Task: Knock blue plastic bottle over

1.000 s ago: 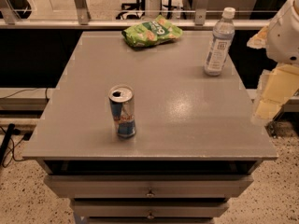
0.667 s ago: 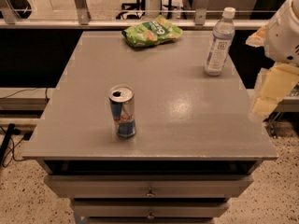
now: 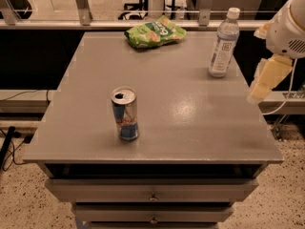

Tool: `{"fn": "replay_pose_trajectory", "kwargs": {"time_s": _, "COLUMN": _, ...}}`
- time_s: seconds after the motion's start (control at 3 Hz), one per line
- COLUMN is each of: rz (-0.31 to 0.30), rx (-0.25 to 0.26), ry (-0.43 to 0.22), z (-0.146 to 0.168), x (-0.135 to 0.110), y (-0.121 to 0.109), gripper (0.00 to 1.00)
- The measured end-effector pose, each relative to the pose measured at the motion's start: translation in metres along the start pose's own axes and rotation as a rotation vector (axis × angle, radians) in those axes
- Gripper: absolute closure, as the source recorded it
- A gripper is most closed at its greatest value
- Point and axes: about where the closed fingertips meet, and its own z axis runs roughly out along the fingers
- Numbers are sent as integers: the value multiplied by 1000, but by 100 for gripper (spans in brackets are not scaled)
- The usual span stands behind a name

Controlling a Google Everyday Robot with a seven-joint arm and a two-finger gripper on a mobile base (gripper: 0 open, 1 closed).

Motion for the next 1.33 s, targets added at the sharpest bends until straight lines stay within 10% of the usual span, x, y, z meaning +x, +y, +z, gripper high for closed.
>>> {"fn": "replay_pose_trajectory", "kwargs": {"time_s": 1.33, "rz": 220, "rx": 52, "ry": -305, "z": 66, "x": -16, "y": -108, "gripper": 0}}
